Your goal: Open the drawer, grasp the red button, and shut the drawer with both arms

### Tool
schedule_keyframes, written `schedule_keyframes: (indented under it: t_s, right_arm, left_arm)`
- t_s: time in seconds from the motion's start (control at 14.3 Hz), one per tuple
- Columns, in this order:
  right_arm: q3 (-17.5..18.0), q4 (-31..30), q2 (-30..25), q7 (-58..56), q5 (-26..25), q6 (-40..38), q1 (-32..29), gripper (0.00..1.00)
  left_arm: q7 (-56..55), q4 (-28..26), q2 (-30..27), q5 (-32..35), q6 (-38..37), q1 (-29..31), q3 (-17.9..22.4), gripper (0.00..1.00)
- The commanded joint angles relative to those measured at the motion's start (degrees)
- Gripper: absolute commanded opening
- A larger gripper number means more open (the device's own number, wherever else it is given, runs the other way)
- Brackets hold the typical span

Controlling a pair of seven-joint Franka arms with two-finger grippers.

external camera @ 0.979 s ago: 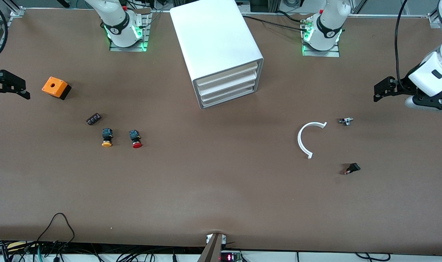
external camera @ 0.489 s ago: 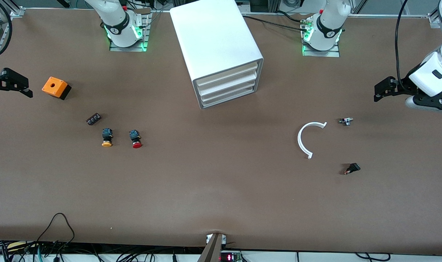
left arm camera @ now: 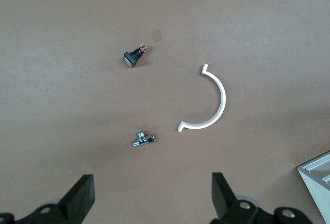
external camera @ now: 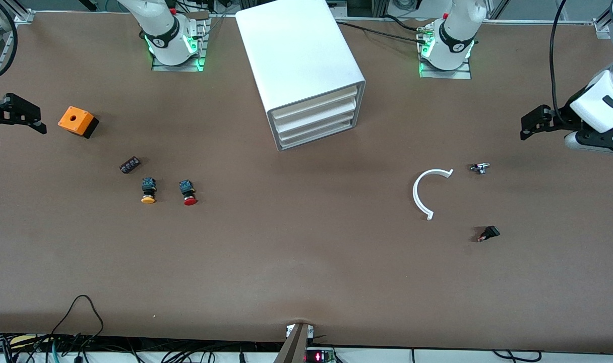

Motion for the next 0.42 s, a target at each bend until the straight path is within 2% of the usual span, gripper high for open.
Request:
schedule_keyframes:
  t_s: [0.0,0.35]
  right_arm:
    - [0.3,-0.84,-1.01,-0.02,0.15,-0.94,-0.23,1.0]
    - [0.47,-0.49,-1.01,0.07,0.23,-0.94,-0.14,1.0]
  left_arm:
    - [1.3,2.43,0.87,1.3,-2.15,0.13,0.15,1.0]
    - [1.3,2.61,0.87,1.39,-3.12,0.13,0.24,1.0]
